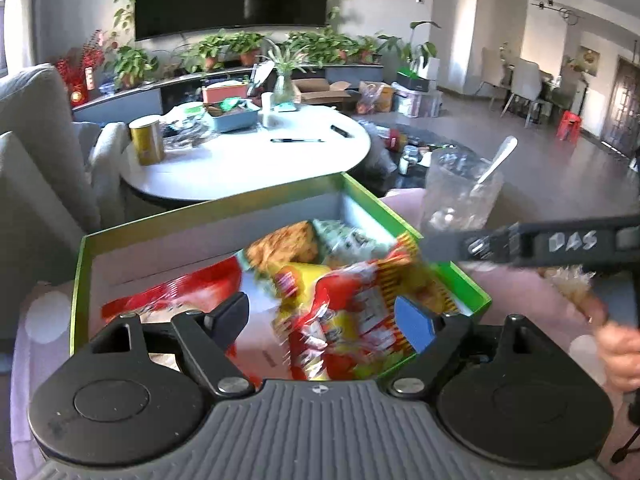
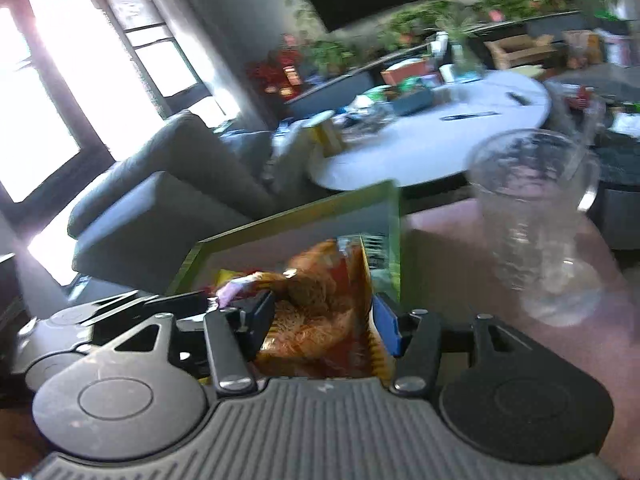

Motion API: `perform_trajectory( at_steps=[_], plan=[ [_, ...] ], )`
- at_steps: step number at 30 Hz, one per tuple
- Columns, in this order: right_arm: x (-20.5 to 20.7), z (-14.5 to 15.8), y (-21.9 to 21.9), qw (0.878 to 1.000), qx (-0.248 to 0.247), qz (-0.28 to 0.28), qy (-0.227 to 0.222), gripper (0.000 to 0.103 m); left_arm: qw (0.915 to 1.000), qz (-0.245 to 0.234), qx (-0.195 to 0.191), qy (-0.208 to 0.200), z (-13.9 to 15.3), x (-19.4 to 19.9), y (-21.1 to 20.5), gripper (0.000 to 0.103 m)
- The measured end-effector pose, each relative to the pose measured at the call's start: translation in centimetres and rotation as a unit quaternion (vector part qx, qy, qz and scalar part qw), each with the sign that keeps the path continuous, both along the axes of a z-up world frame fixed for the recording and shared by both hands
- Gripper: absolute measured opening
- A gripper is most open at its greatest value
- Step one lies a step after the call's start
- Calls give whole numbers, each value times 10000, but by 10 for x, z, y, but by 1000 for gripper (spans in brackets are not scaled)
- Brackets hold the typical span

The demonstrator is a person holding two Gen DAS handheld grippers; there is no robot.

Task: Organize snacks
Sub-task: 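Move the right gripper back to the red chip bag on the table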

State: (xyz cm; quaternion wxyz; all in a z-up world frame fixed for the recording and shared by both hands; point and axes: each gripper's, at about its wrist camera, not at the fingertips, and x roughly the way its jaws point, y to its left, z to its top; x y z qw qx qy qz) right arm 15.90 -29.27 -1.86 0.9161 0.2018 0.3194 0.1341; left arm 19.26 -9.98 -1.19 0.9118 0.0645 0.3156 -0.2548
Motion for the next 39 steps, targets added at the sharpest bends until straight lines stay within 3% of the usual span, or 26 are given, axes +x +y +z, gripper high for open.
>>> perform_trajectory(
  at_steps=[7, 10, 16, 19, 28, 34, 37, 39],
  plan=[
    [-40, 20, -8, 9951, -415, -348, -833, 61, 9996, 175, -37, -232, 15, -25, 21, 83],
    [-66, 36, -2, 9834, -818, -556, -1518, 61, 9993, 228, -87, -299, 21, -35, 30, 84],
    [-108, 58, 11, 9655, -1327, -419, -2201, 62, 9981, 347, -156, -476, 30, -65, 45, 84],
    [-122, 64, 16, 9657, -1295, -458, -2205, 62, 9975, 392, -254, -522, 35, -83, 54, 85],
    [-141, 53, 36, 9785, -1176, 397, -1647, 62, 9971, 608, -276, -373, 23, -137, 86, 86],
    [-154, 32, 45, 9870, -1071, 335, -1150, 62, 9960, 826, -319, -89, 7, -161, 105, 86],
    [-159, 25, 43, 9886, -878, 918, -813, 62, 9951, 939, -307, -40, 2, -168, 114, 86],
    [-168, 20, 51, 9812, -1095, 1378, -788, 62, 9937, 1063, -366, -8, 0, -170, 120, 86]
  ],
)
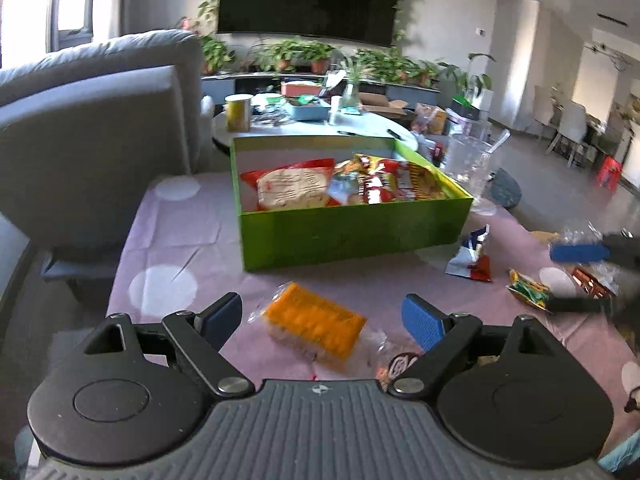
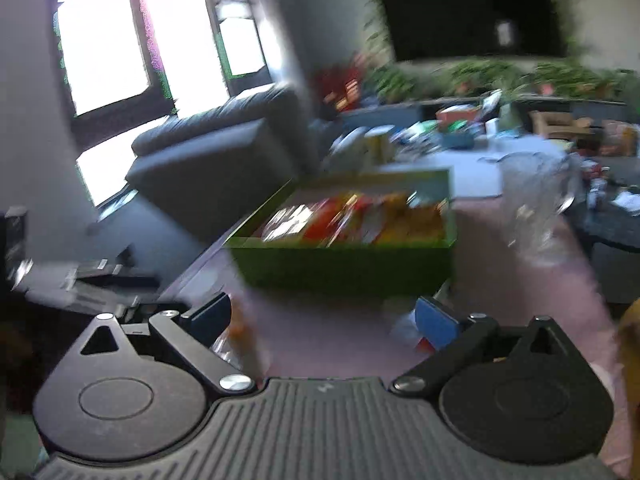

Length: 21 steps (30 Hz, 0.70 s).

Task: Organize snacks
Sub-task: 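Move the right gripper back to the red chip bag on the table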

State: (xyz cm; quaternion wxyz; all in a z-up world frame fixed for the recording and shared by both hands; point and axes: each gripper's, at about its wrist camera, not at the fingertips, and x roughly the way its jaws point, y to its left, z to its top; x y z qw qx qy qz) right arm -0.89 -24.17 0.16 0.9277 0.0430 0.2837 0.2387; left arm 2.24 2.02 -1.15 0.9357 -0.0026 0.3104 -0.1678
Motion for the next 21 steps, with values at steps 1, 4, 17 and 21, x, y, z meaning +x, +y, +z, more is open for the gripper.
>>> perform_trajectory(
  at_steps=[1, 4, 17, 21],
  plan=[
    [-6, -2, 6, 9995, -214, 226, -55, 62, 10000, 57, -38, 14, 0, 0, 3, 86],
    [-23, -14, 27, 9919, -961, 803, -216, 62, 9998, 170, -116, 42, -1, -3, 8, 86],
    [-6, -43, 29, 9804, -1924, -421, -61, 62, 9997, -165, -35, 198, -13, -14, -9, 86],
    [16, -43, 4, 9684, -1837, -1671, 248, 62, 9989, -424, -22, 222, -14, -20, -22, 86]
  ],
)
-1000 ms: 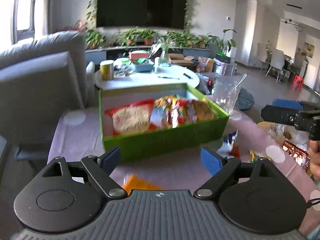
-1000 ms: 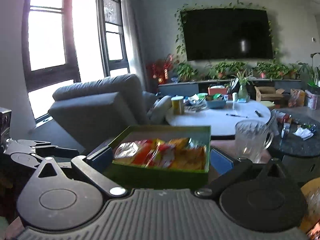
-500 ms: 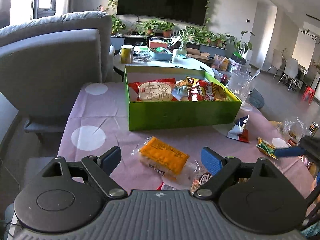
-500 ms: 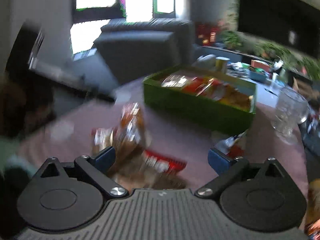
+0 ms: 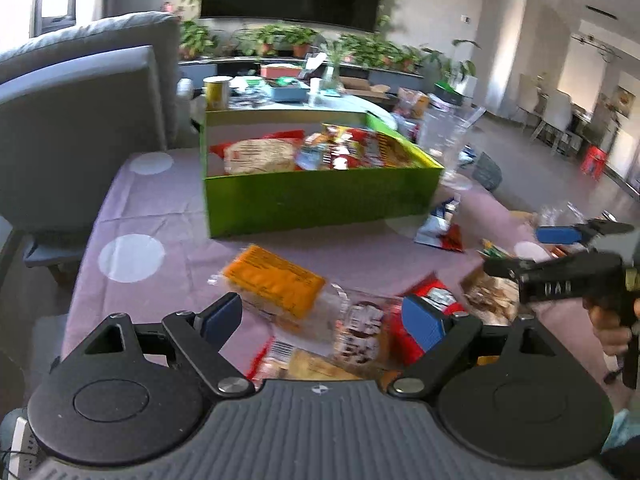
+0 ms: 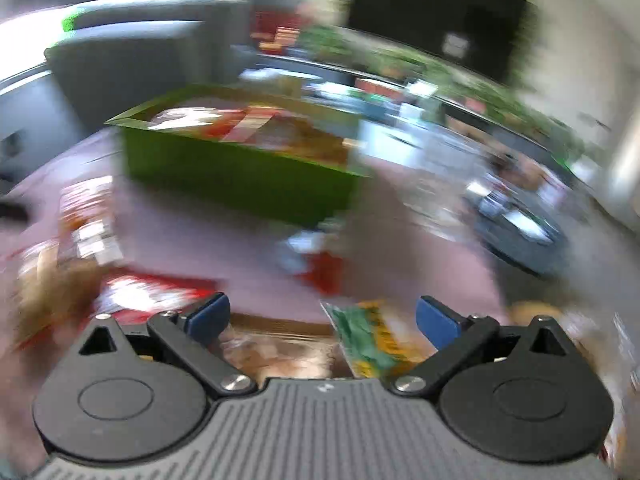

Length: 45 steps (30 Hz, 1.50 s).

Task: Organize snacks
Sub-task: 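Move the right gripper back to the red chip bag on the table, then grasp the red chip bag with the right gripper and lift it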

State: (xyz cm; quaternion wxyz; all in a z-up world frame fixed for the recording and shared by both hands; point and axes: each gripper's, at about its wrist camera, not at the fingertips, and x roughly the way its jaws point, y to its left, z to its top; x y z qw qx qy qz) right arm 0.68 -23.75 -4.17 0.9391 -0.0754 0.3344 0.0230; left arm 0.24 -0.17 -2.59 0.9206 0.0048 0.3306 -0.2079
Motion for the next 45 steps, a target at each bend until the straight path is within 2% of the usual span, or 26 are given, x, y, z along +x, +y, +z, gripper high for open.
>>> perform_trajectory(
  at_steps=[5, 9, 11, 14, 18, 20, 26, 31, 40, 45],
  plan=[
    [-10, 11, -17, 9906, 1247, 495, 250, 62, 9988, -490, -7, 65, 0, -8, -20, 85],
    [-15, 19, -13, 9728, 2071, 918, 477, 62, 9966, -789, -119, 227, -4, -14, -33, 82],
    [-15, 23, -4, 9634, 2331, 1131, 682, 61, 9947, -962, -153, 334, -8, -16, -38, 76],
    [-15, 16, 8, 9624, 2227, 1210, 980, 54, 9934, -1033, -140, 483, -14, -16, -43, 69],
    [-11, -1, 16, 9610, 2149, 988, 1431, 53, 9910, -1065, -248, 771, -22, -10, -47, 63],
    [-9, -5, 12, 9568, 2315, 936, 1488, 53, 9901, -1078, -243, 862, -26, -7, -50, 61],
    [-4, -4, 10, 9549, 2373, 865, 1561, 53, 9885, -1062, -225, 1052, -33, 4, -58, 60],
    [8, -6, 10, 9512, 2425, 858, 1703, 56, 9892, -845, -231, 1172, -37, 17, -61, 61],
    [26, -11, 18, 9383, 2668, 969, 1975, 57, 9892, -1004, -170, 1055, -37, 24, -75, 62],
    [16, 5, 21, 9507, 2426, 995, 1657, 55, 9915, -1133, -132, 624, -18, 14, -77, 62]
  ],
)
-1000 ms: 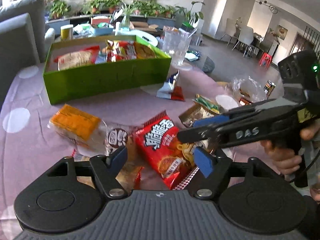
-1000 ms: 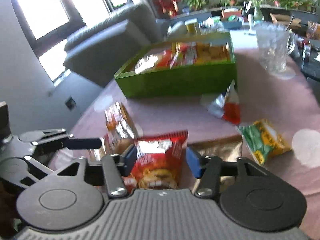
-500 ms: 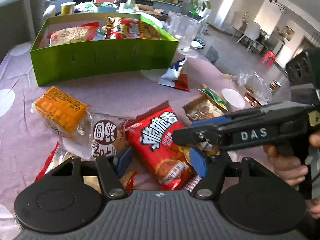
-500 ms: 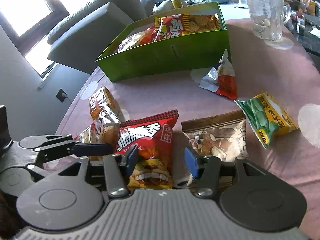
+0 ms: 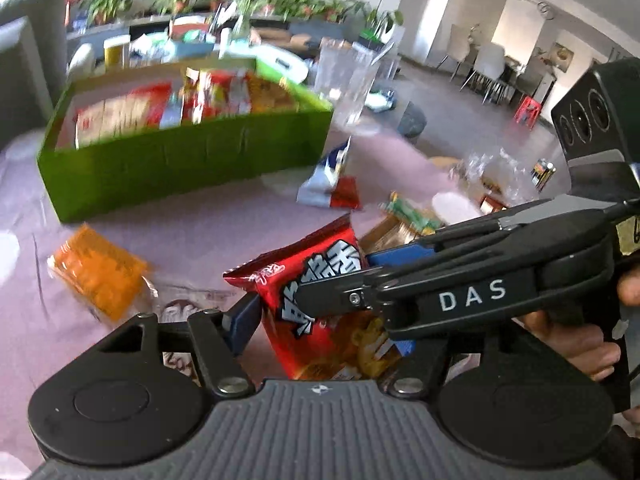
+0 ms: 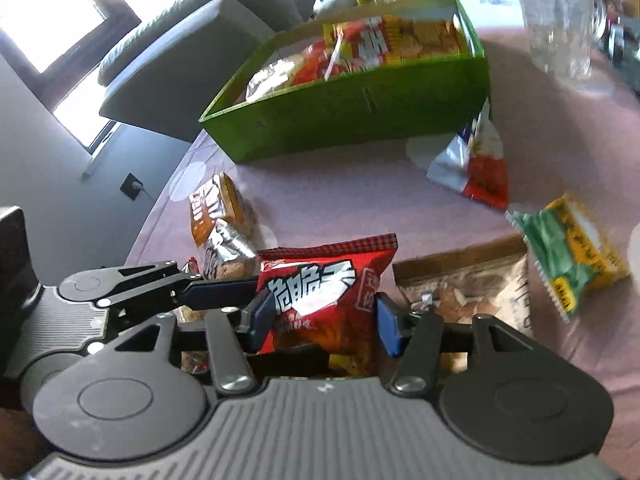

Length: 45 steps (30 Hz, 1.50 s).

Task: Organize snacks
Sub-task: 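Grasp the red chip bag with the right gripper and lift it, then carry the red chip bag into the green box and release it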

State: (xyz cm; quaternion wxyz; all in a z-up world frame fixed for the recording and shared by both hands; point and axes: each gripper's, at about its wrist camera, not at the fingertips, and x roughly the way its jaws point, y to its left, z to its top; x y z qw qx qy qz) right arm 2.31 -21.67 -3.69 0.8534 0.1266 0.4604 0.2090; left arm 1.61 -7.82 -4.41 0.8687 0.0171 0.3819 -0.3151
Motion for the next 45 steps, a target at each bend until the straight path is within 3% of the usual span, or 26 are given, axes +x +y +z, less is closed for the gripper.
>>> perform_trajectory(
  at_steps=[8, 27, 36, 45],
  plan=[
    [-12, 41, -3, 9969, 177, -3, -768, 52, 9979, 66, -152, -620, 37, -5, 7, 62],
    [12, 88, 7, 9855, 109, -161, -1683, 48, 9856, 205, 0, -1678, 90, 15, 6, 62],
    [59, 110, 9, 9791, 410, -98, -1988, 48, 9816, 491, -152, -1837, 115, 64, 21, 63],
    [124, 110, 25, 9780, 488, 49, -2029, 48, 9797, 793, 15, -1842, 115, 134, 33, 63]
  ],
)
